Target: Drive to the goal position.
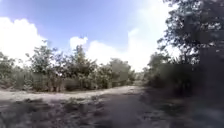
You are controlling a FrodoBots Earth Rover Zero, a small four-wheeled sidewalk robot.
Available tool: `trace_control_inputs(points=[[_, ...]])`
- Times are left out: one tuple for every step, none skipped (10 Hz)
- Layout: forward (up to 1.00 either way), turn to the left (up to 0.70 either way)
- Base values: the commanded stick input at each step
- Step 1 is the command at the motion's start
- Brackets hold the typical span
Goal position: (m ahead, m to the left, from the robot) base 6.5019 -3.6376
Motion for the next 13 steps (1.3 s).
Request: trace_control_inputs(points=[[0.7, 0.0], [0.7, 0.0], [0.7, 0.0], [0.7, 0.0], [0.7, 0.0], [0.7, 0.0], [0.7, 0.0], [0.7, 0.0], [0.7, 0.0], [0.7, 0.0], [0.7, 0.0], [0.7, 0.0], [0.7, 0.0]])
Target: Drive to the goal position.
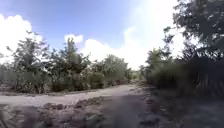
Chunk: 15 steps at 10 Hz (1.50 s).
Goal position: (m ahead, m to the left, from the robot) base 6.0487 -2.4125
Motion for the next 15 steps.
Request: trace_control_inputs(points=[[0.7, 0.0], [0.7, 0.0], [0.7, 0.0], [0.7, 0.0], [0.7, 0.0], [0.7, 0.0], [0.7, 0.0], [0.7, 0.0], [0.7, 0.0], [0.7, 0.0], [0.7, 0.0], [0.7, 0.0], [0.7, 0.0], [0.7, 0.0], [0.7, 0.0]])
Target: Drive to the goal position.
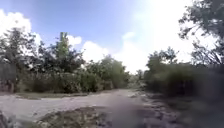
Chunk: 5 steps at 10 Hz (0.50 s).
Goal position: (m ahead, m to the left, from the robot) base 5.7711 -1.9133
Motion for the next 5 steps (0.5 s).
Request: trace_control_inputs(points=[[0.7, 0.0], [0.7, 0.0], [0.7, 0.0], [0.7, 0.0], [0.7, 0.0]])
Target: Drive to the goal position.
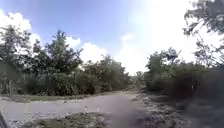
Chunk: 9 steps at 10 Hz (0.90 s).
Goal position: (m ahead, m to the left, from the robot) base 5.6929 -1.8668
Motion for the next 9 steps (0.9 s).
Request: trace_control_inputs(points=[[0.7, 0.0], [0.7, 0.0], [0.7, 0.0], [0.7, 0.0], [0.7, 0.0], [0.7, 0.0], [0.7, 0.0], [0.7, 0.0], [0.7, 0.0]])
